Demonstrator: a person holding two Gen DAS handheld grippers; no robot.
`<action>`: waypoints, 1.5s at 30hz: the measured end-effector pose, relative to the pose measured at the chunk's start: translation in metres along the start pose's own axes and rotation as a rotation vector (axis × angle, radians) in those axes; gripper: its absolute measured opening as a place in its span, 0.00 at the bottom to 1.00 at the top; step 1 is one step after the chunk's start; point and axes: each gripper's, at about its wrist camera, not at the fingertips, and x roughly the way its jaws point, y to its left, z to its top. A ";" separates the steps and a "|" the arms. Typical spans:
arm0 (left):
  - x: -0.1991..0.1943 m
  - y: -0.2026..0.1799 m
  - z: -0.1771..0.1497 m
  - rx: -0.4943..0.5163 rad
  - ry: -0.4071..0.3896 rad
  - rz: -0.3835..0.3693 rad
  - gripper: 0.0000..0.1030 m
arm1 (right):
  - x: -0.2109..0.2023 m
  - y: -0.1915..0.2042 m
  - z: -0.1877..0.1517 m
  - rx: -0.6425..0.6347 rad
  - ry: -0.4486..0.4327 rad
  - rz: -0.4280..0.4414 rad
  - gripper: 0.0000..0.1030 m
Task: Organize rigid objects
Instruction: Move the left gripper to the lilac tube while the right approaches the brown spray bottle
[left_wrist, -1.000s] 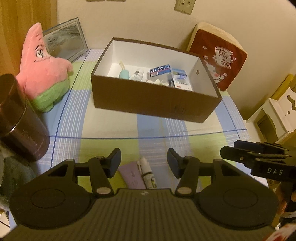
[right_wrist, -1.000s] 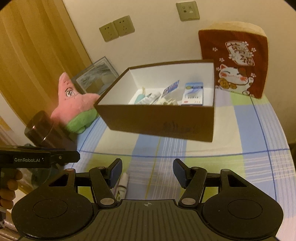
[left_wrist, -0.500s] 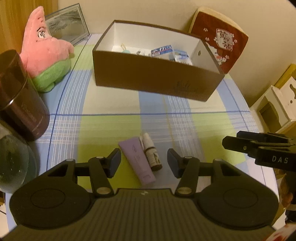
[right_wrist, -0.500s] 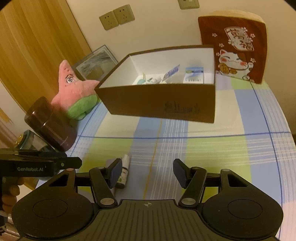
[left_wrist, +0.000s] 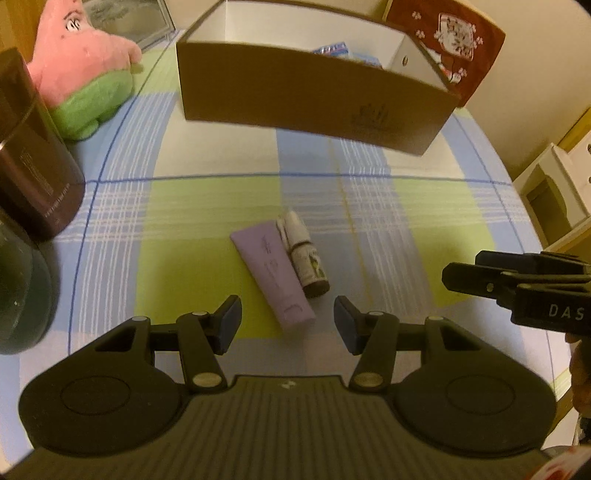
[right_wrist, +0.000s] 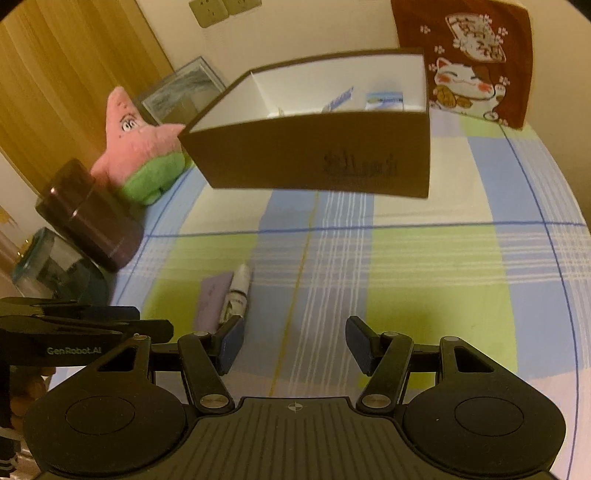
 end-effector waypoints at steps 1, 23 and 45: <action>0.003 -0.001 -0.001 0.001 0.004 0.000 0.51 | 0.001 0.000 -0.001 0.001 0.005 -0.001 0.59; 0.055 0.006 0.003 0.044 0.085 0.063 0.43 | 0.015 -0.005 0.002 0.022 0.028 -0.014 0.59; 0.074 0.019 0.021 0.114 0.049 0.061 0.29 | 0.040 -0.006 0.008 0.030 0.068 -0.023 0.59</action>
